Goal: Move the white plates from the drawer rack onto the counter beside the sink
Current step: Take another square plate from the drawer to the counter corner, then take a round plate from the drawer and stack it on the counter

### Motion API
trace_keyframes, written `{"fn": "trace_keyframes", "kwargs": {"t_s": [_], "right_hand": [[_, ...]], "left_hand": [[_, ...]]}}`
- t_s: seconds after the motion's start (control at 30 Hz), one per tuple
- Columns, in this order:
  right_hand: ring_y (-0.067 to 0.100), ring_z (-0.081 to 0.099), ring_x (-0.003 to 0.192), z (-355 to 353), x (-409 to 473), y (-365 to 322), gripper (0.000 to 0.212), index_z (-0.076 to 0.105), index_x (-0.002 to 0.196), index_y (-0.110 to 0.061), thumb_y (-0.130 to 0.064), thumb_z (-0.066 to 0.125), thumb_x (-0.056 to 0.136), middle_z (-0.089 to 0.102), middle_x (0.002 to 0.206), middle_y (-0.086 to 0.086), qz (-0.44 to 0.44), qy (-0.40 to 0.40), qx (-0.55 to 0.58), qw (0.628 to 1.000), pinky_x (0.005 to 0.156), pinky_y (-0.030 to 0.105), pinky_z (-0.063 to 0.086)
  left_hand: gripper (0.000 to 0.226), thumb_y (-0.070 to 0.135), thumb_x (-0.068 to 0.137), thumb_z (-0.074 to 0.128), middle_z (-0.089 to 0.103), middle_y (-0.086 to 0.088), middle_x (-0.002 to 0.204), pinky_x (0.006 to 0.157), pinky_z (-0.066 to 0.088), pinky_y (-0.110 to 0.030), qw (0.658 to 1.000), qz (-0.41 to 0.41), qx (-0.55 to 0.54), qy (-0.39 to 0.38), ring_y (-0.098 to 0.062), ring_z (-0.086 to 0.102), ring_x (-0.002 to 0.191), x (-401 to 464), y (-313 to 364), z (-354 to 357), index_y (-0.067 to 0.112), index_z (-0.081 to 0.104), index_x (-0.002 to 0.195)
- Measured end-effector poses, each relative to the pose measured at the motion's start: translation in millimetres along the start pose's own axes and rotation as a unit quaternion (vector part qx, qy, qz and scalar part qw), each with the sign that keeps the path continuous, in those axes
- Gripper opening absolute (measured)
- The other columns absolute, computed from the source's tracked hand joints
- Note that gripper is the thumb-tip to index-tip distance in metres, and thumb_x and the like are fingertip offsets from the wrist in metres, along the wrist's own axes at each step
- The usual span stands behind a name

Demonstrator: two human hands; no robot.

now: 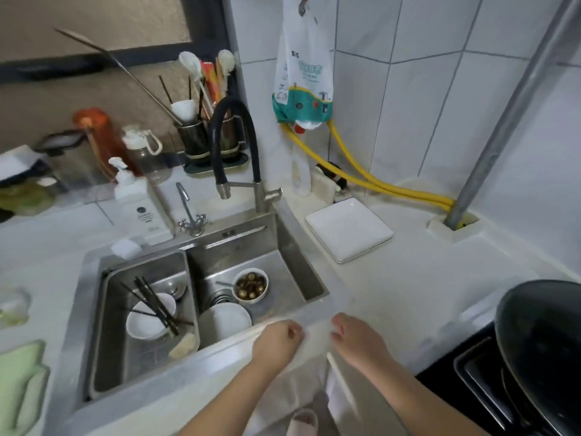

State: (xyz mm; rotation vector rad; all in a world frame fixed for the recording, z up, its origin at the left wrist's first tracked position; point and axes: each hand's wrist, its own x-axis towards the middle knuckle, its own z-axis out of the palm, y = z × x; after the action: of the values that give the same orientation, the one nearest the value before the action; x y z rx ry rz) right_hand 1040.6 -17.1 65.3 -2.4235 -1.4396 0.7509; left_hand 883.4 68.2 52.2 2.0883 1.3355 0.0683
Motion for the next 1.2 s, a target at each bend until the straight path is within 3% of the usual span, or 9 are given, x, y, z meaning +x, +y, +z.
{"fn": "trace_keyframes", "kwargs": {"t_s": [0.27,0.47,0.63,0.77,0.8,0.9,1.0,1.2], "right_hand": [[0.017,0.056,0.115,59,-51,-43,0.033,0.054,0.120,-0.026,-0.034,0.049,0.089,0.063,0.120,-0.004,-0.069,-0.033,0.002,0.997,0.092,0.028,0.044],[0.012,0.056,0.111,114,-93,-77,0.033,0.055,0.121,-0.025,-0.035,0.047,0.091,0.063,0.117,-0.006,-0.108,-0.088,-0.028,0.990,0.084,0.022,0.041],[0.015,0.058,0.112,162,-144,-110,0.033,0.056,0.123,-0.022,-0.032,0.049,0.092,0.065,0.117,-0.002,-0.123,-0.133,-0.055,0.982,0.086,0.025,0.043],[0.023,0.061,0.103,200,-191,-138,0.012,0.057,0.094,-0.021,-0.028,0.048,0.091,0.067,0.103,0.004,-0.147,-0.162,-0.057,0.974,0.069,0.027,0.036],[0.023,0.061,0.104,210,-202,-145,0.012,0.057,0.095,-0.021,-0.030,0.048,0.091,0.066,0.104,0.003,-0.147,-0.167,-0.055,0.973,0.071,0.028,0.038],[0.019,0.058,0.114,239,-230,-163,0.031,0.057,0.119,-0.021,-0.034,0.049,0.093,0.064,0.120,0.000,-0.154,-0.190,-0.059,0.968,0.087,0.027,0.044],[0.022,0.061,0.104,264,-249,-179,0.024,0.059,0.108,-0.017,-0.030,0.048,0.091,0.067,0.108,0.003,-0.181,-0.206,-0.075,0.959,0.081,0.029,0.046],[0.024,0.062,0.106,296,-268,-211,0.026,0.059,0.111,-0.022,-0.035,0.048,0.092,0.068,0.111,0.002,-0.239,-0.239,-0.137,0.931,0.082,0.029,0.047]], "left_hand": [[0.028,0.038,0.090,0.049,0.069,0.005,0.113,0.083,0.045,-0.023,0.996,-0.076,-0.038,0.023,-0.017,0.062,0.107,-93,-62,5,0.027,0.069,0.107],[0.029,0.035,0.092,0.048,0.069,-0.005,0.114,0.090,0.050,-0.032,0.989,-0.136,-0.060,0.013,-0.023,0.062,0.108,-163,-124,5,0.023,0.068,0.108],[0.029,0.034,0.092,0.046,0.070,-0.002,0.113,0.084,0.050,-0.029,0.978,-0.198,-0.070,0.012,-0.021,0.063,0.106,-238,-185,9,0.025,0.067,0.110],[0.026,0.033,0.089,0.047,0.071,-0.001,0.104,0.081,0.050,-0.028,0.963,-0.249,-0.101,0.017,-0.021,0.066,0.098,-301,-230,10,0.024,0.069,0.101],[0.026,0.033,0.088,0.047,0.071,-0.001,0.102,0.081,0.051,-0.028,0.960,-0.259,-0.105,0.021,-0.022,0.066,0.097,-315,-241,10,0.023,0.069,0.099],[0.027,0.033,0.087,0.046,0.071,0.001,0.104,0.081,0.051,-0.029,0.956,-0.273,-0.101,0.027,-0.022,0.065,0.098,-354,-271,11,0.023,0.068,0.099],[0.027,0.032,0.089,0.048,0.071,-0.001,0.105,0.081,0.051,-0.029,0.948,-0.294,-0.116,0.028,-0.022,0.065,0.098,-386,-293,13,0.022,0.070,0.102],[0.024,0.031,0.089,0.048,0.072,0.000,0.099,0.081,0.052,-0.030,0.912,-0.372,-0.165,0.050,-0.021,0.066,0.093,-432,-325,13,0.024,0.069,0.097]]}}
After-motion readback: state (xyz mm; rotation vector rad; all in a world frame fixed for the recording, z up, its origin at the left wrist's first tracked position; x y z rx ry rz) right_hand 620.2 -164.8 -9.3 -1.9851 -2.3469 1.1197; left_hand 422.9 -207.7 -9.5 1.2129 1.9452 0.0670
